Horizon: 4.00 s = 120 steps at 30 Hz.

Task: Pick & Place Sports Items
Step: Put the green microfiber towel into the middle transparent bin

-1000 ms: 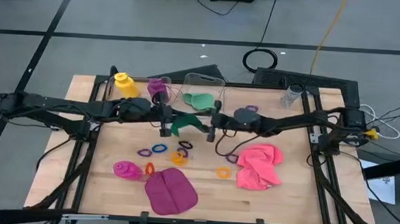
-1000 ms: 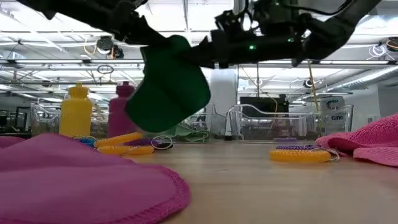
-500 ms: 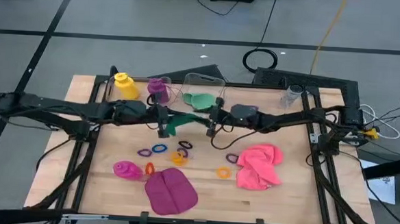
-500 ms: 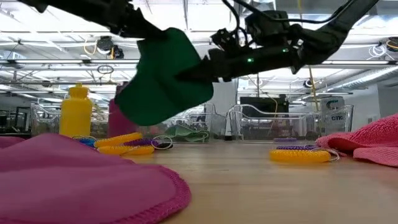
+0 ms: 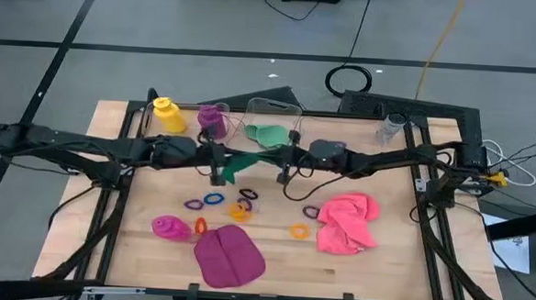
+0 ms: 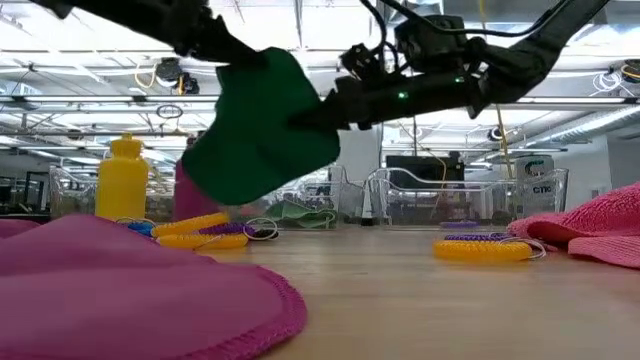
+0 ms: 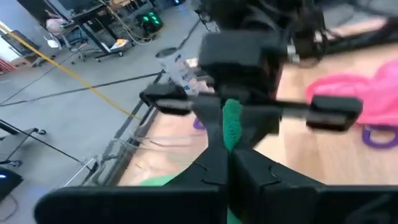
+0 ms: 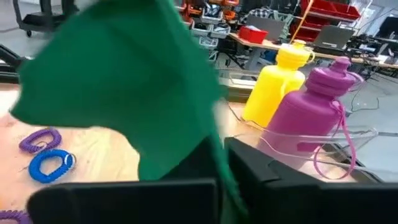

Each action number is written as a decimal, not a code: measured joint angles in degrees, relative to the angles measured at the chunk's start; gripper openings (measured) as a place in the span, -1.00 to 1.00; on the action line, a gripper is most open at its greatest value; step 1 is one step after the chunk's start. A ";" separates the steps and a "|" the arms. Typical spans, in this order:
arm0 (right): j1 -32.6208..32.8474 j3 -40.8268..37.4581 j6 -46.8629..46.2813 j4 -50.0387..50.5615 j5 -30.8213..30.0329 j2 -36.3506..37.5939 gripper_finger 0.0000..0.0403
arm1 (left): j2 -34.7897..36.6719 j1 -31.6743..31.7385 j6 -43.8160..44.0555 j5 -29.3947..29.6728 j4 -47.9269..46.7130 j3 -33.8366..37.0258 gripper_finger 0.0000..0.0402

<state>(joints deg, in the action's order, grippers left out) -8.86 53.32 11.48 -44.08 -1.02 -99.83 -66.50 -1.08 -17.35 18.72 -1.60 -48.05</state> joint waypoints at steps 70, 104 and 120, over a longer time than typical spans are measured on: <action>2.40 9.20 -16.91 -5.20 36.90 -11.54 0.39 | -3.38 -8.07 -42.55 -29.31 -1.55 -5.22 -1.00; 2.42 9.22 -16.38 -4.52 36.65 -11.28 -0.99 | -3.39 -7.89 -25.40 -12.17 1.74 -5.22 -0.90; -0.01 9.22 -16.17 -2.80 30.62 -11.28 -1.00 | -0.53 -7.99 -19.40 -12.71 3.08 -5.22 -0.17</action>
<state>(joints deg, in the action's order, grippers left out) -8.87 62.54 -4.69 -46.87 29.61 -111.11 -67.03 -9.07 -36.74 6.01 1.48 -53.28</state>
